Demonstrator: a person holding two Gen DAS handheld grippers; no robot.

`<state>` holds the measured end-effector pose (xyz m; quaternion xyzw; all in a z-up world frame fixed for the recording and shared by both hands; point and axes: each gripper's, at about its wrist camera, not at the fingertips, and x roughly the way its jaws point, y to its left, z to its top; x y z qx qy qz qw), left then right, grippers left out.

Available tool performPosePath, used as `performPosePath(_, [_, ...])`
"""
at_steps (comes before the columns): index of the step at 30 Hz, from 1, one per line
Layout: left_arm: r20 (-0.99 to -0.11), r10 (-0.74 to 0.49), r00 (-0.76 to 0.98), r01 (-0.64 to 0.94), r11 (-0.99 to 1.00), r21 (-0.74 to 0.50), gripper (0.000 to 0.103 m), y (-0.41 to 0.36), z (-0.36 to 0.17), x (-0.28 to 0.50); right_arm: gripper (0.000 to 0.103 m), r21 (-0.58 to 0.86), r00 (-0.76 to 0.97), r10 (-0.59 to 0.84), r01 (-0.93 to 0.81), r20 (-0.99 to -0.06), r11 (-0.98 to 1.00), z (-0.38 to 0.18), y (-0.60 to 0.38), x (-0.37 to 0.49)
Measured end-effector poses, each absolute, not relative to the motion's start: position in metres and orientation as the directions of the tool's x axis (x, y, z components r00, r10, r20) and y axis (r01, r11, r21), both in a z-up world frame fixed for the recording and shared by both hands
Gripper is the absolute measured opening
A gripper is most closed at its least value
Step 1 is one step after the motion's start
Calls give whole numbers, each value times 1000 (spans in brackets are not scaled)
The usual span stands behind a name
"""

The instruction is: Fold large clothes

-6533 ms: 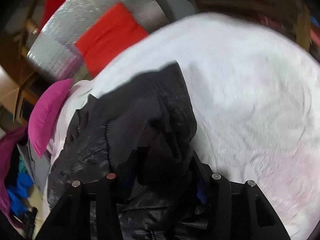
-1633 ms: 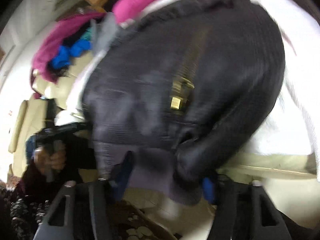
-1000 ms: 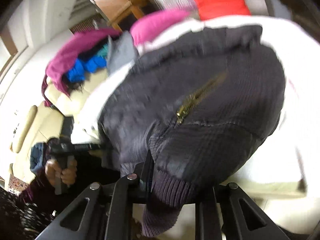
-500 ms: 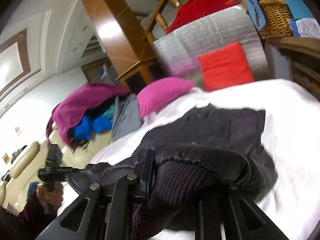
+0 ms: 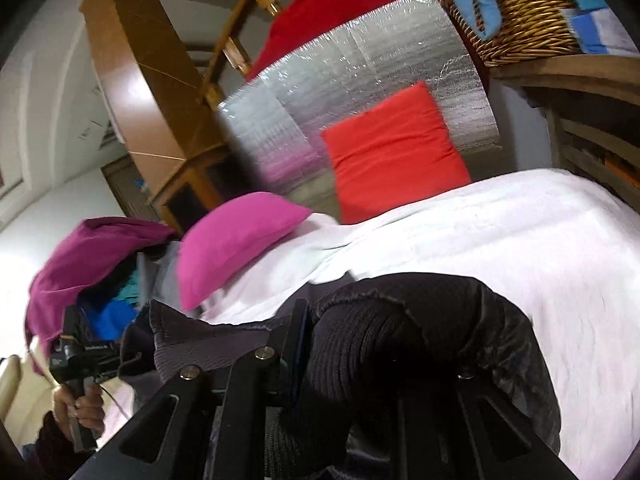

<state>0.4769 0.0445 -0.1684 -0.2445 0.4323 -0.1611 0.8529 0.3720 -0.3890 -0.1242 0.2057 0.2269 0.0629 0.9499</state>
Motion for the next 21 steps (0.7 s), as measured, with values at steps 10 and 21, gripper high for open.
performPosePath(10, [-737,-439,514,72,878,-473,11,2,-227,592,19,523,830,153,185,-536,832,-202,-450,517])
performPosePath(21, [-660,-566,495,61,780,-623,35,17,-244,599,32,899,788,492,170,-370,404,-252,-517,519])
